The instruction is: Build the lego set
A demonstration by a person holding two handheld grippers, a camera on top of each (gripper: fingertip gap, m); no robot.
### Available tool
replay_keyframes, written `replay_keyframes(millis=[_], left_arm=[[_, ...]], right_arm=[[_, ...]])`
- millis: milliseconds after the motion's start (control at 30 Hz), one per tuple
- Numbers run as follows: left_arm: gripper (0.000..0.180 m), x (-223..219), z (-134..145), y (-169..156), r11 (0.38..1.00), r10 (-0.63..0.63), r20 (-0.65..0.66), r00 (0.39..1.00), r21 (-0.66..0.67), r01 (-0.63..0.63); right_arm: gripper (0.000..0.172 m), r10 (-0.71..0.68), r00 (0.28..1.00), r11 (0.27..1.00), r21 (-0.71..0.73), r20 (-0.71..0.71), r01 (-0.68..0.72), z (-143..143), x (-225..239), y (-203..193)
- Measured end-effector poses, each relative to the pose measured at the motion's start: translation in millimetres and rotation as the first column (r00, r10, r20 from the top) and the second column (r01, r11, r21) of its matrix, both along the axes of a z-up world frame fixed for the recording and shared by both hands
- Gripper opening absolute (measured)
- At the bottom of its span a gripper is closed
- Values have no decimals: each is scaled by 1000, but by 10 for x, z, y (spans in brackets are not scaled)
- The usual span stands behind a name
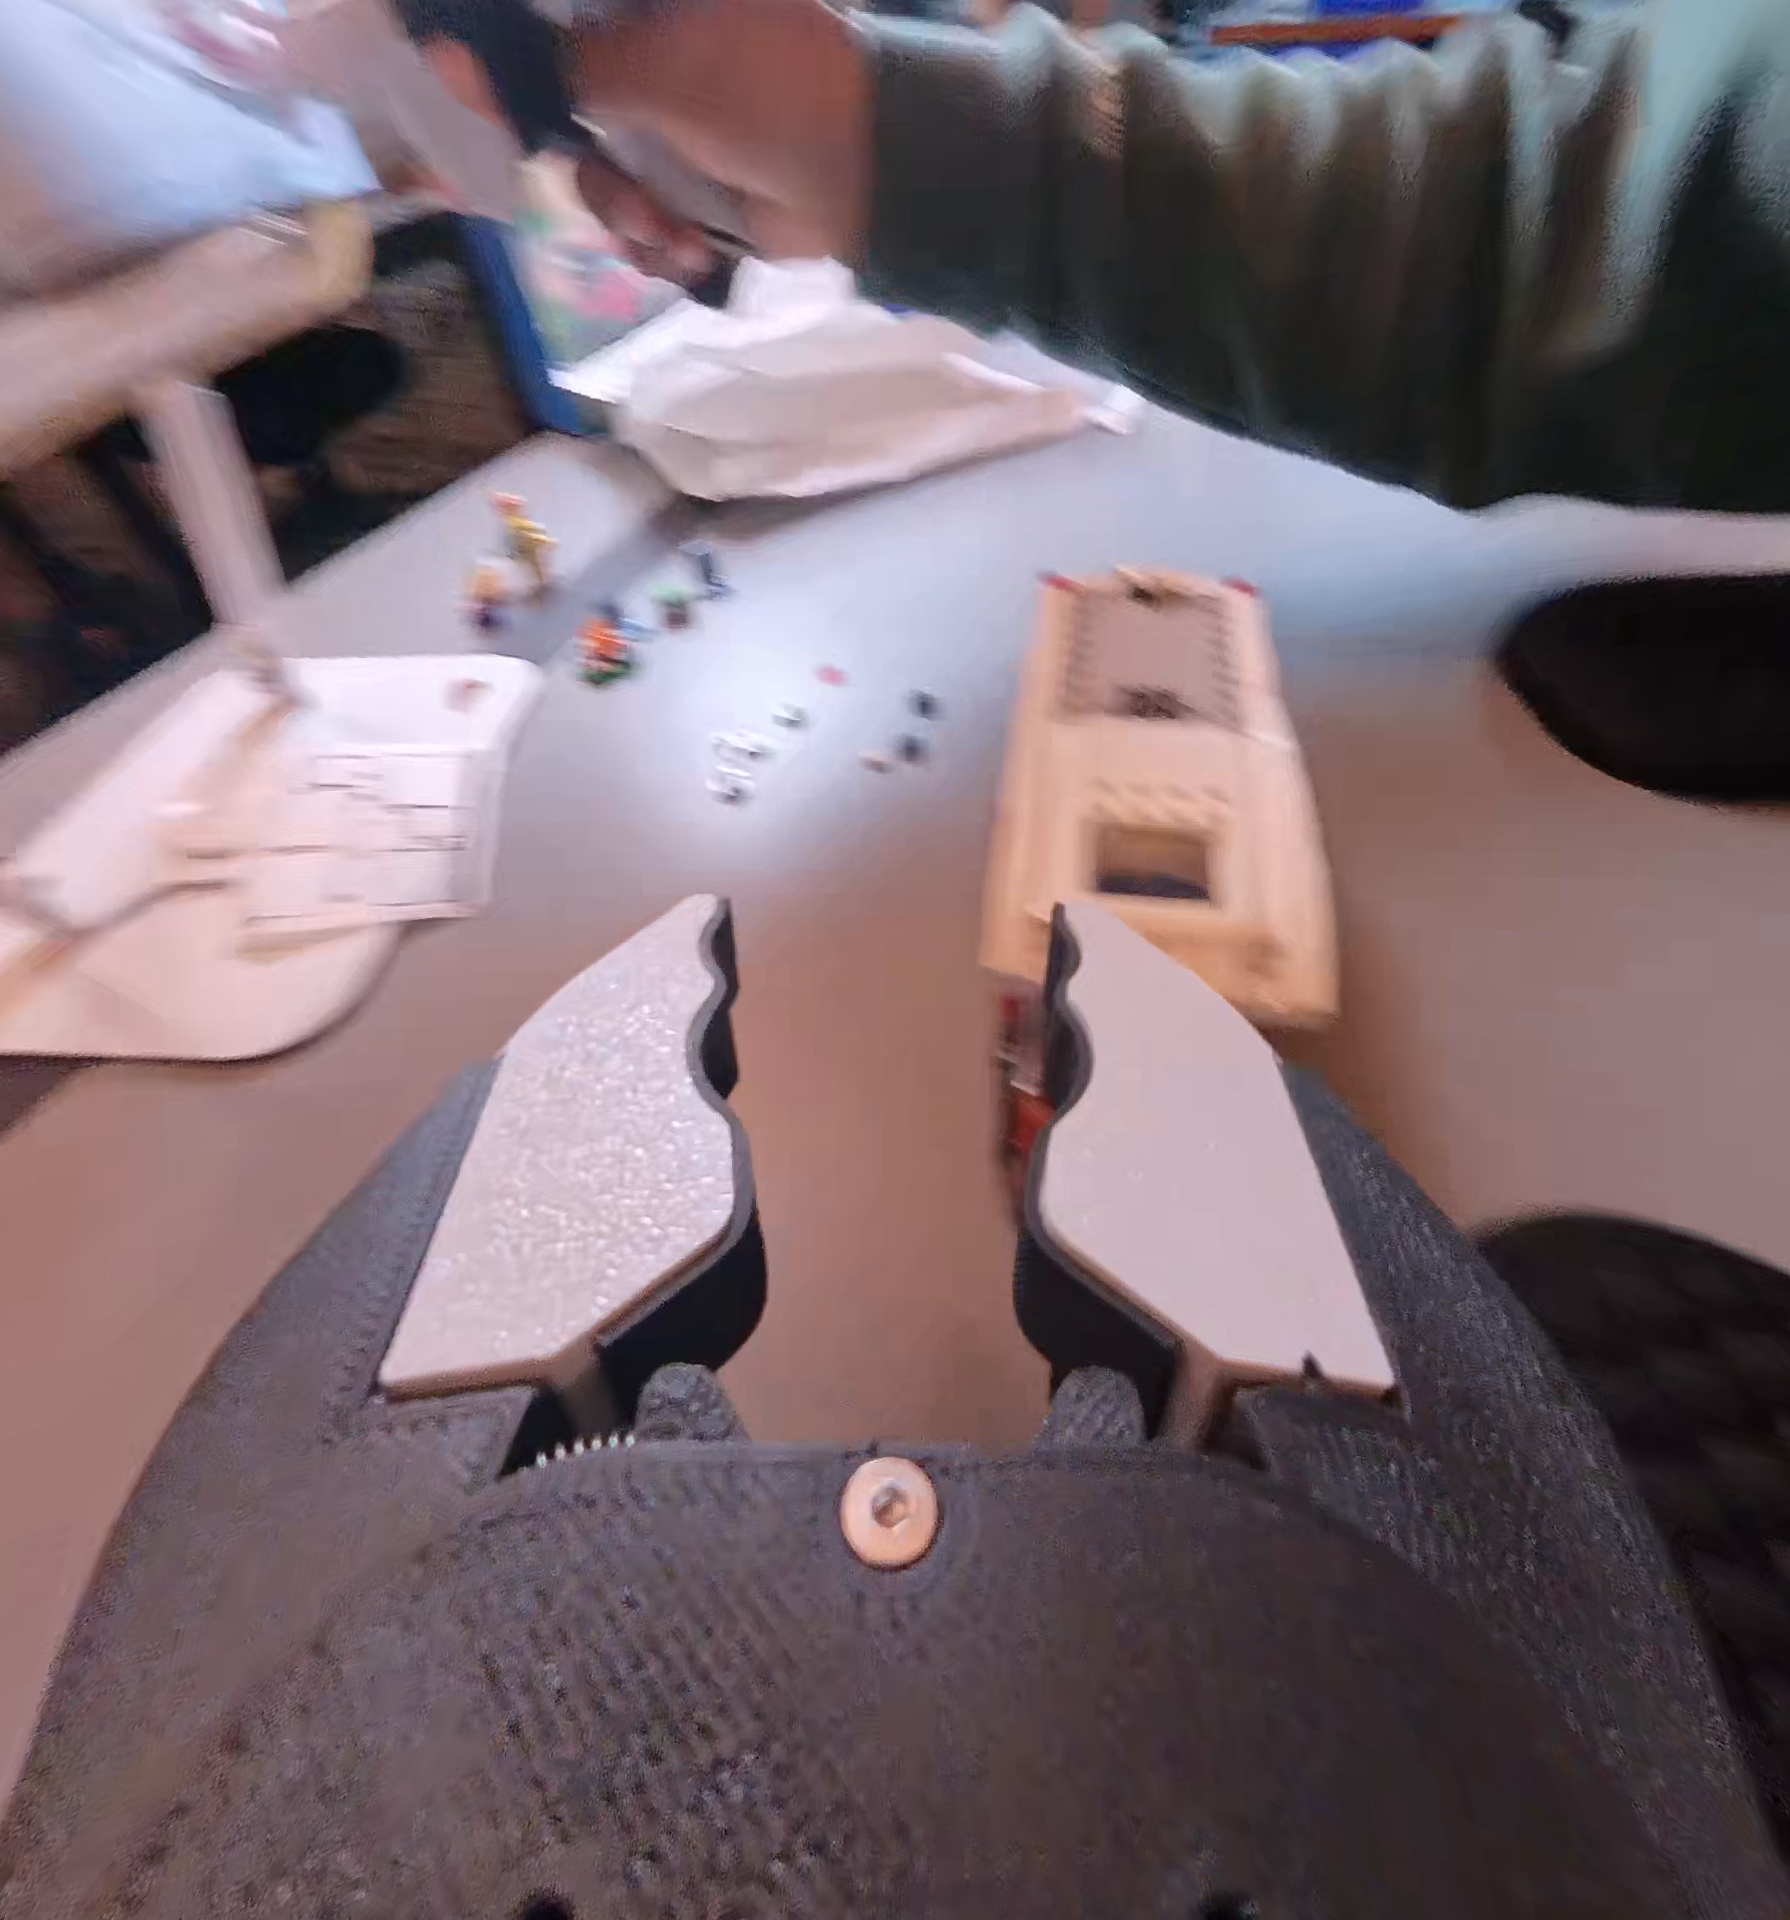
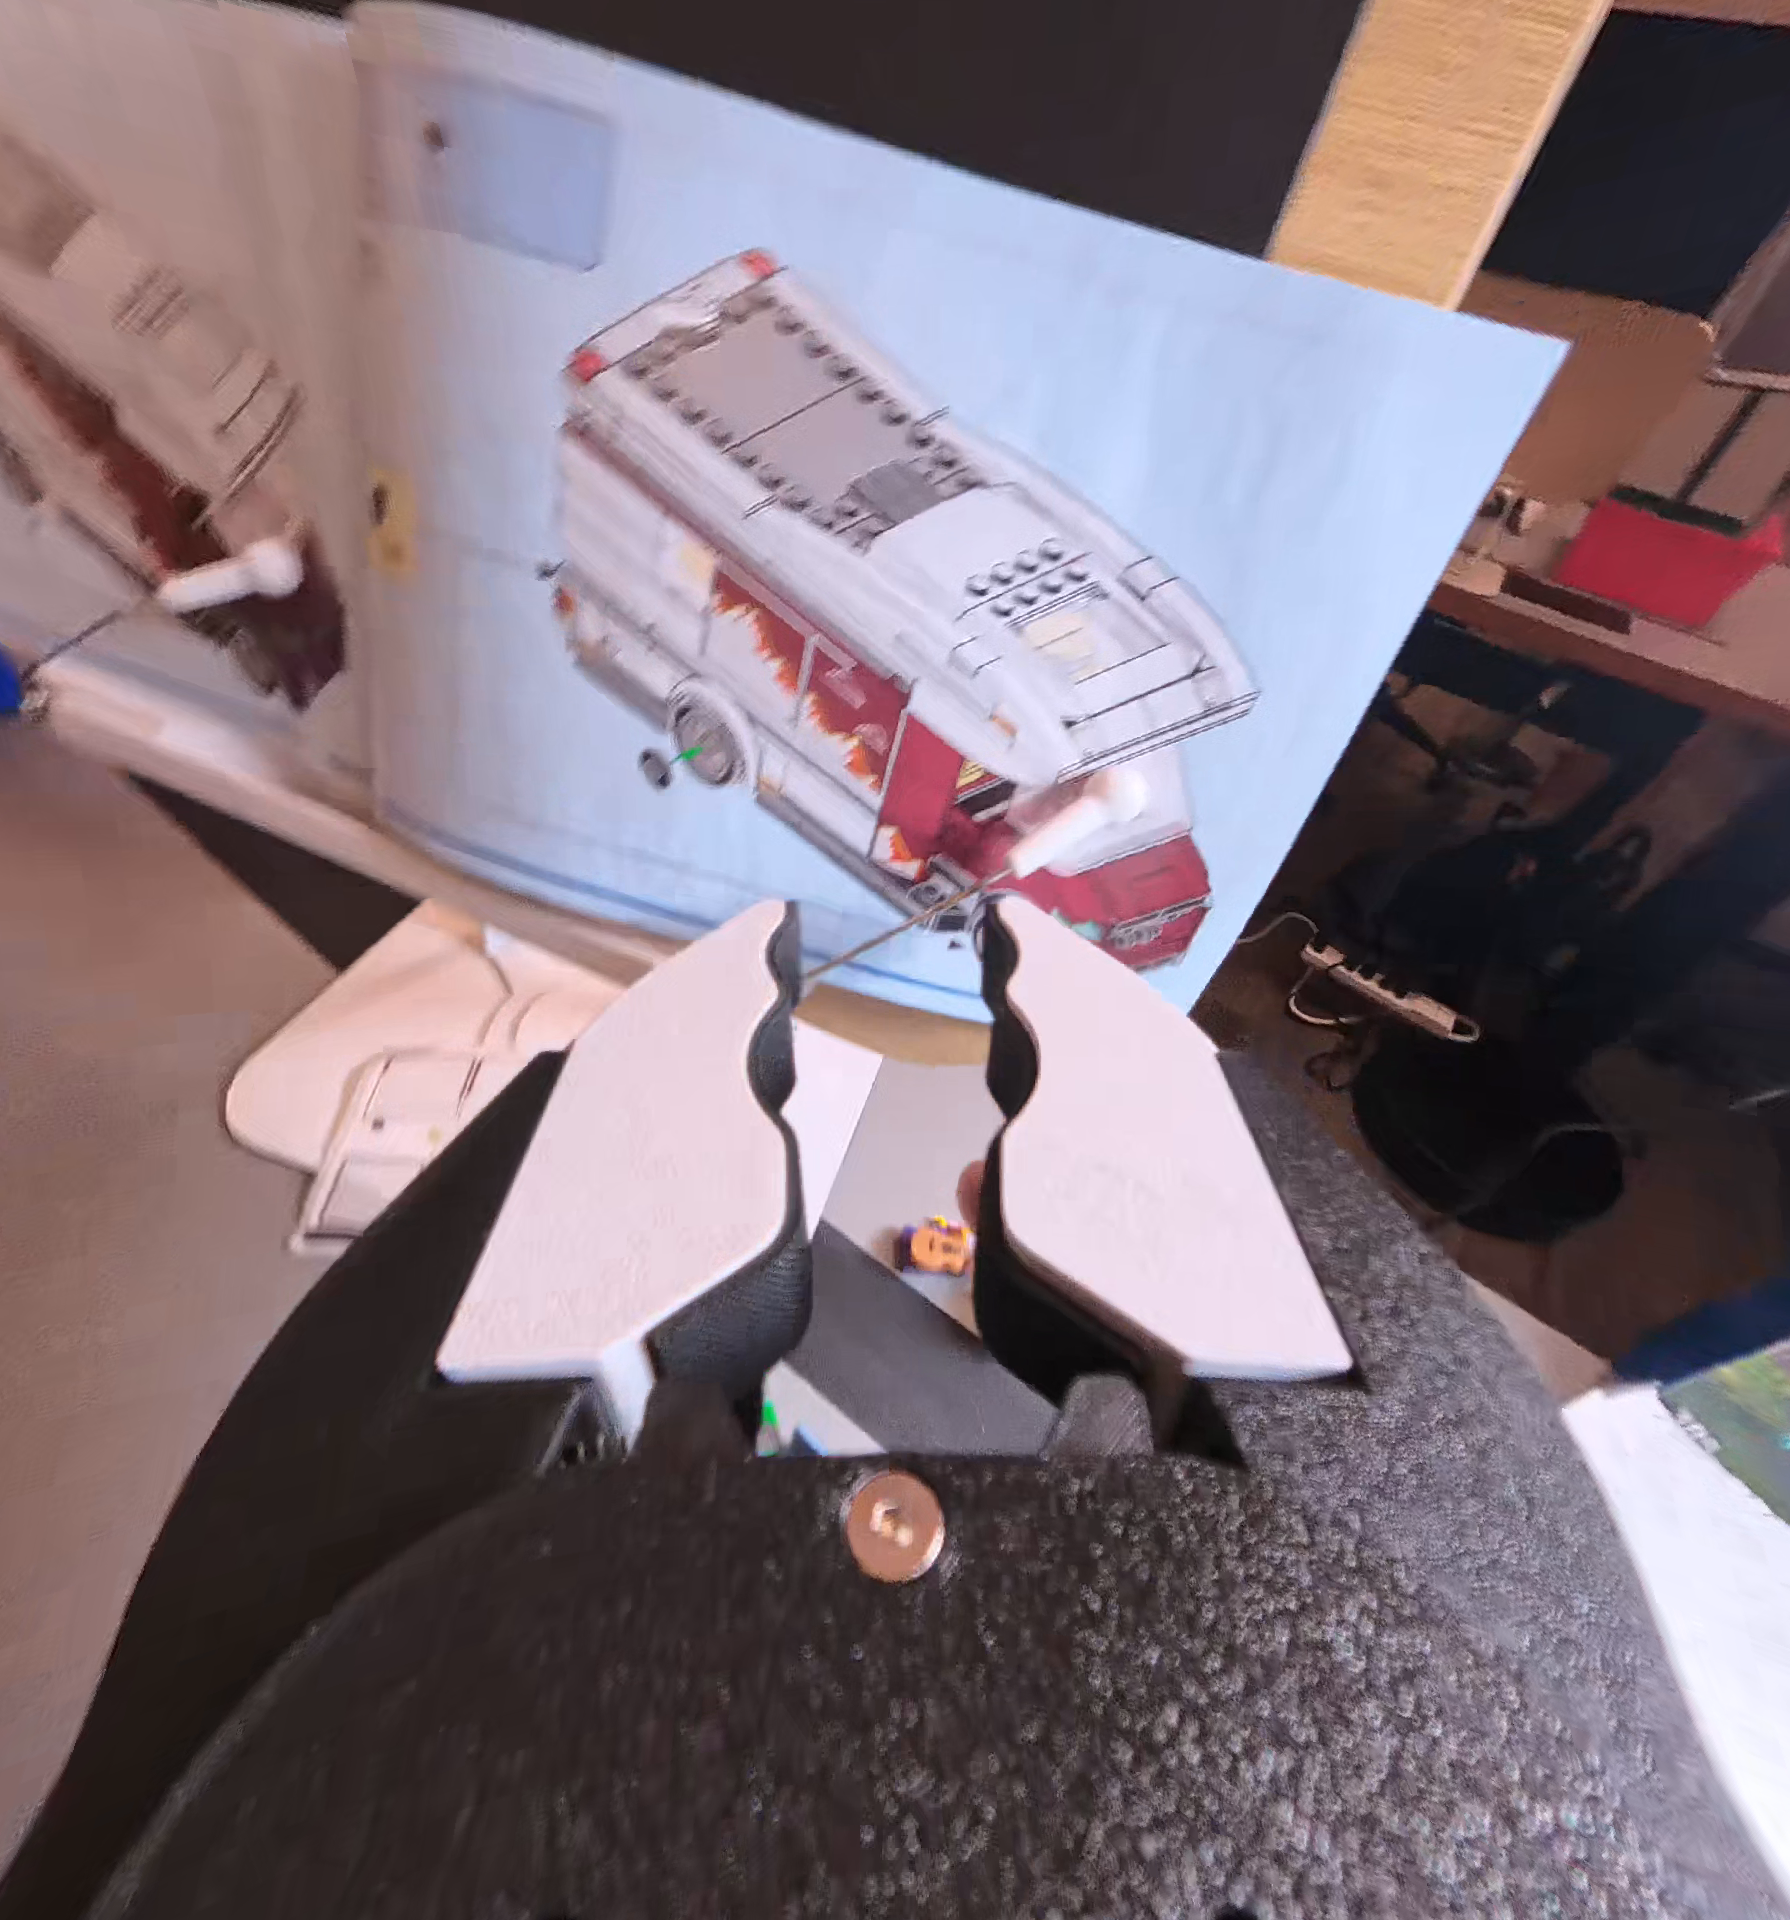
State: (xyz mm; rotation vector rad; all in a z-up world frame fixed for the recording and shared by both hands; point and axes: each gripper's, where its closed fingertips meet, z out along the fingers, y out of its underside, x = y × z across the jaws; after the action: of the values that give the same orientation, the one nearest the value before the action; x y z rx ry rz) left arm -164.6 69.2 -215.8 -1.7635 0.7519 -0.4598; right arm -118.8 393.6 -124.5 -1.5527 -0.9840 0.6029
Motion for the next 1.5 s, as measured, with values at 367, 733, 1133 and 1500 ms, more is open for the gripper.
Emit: replay_keyframes(millis=[367,733,1133,1500], left_arm=[[42,-919,831,1838,806,591,-336,733,276,-523],[1,-1189,841,2052,736,674,-183,716,244,-631],[0,-811,373,1433,854,517,675,526,-360,-376],[0,-480,1130,2406,716,688,-291,665,423,-555]], right_arm=[[14,-140,969,965,-249,-201,88,-303,169,136],[43,-95,977,976,173,-192,130,334,207,-248],[73,-91,993,964,246,-70,105,233,-262,126],[90,-113,993,928,354,-37,119,471,-169,355]])
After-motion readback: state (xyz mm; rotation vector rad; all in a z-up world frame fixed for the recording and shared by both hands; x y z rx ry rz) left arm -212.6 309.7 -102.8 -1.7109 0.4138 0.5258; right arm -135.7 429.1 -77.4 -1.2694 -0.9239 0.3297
